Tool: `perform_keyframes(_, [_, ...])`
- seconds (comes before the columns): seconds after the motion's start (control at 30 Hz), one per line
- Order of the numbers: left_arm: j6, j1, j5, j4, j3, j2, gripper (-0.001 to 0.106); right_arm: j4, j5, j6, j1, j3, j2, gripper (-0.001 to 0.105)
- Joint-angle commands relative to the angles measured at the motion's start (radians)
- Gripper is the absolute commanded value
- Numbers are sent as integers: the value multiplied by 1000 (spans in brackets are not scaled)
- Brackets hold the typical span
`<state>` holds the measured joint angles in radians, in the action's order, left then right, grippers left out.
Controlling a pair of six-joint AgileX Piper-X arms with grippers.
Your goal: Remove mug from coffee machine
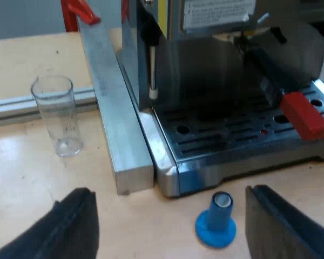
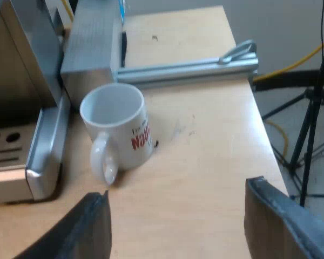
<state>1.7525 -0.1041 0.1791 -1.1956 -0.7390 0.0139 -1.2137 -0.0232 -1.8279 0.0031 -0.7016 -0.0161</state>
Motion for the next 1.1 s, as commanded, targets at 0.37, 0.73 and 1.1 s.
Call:
perform_keyframes(0.37, [-7, 1, -12, 163, 191, 138, 61, 91, 6, -34, 1, 134, -37, 56])
perform_keyframes(0.73, [-6, 1, -11, 184, 228, 138, 61, 170, 0, -77, 1, 169, -37, 56])
perform_keyframes(1.1, [-6, 1, -11, 188, 228, 138, 61, 170, 0, -77, 1, 169, -37, 56])
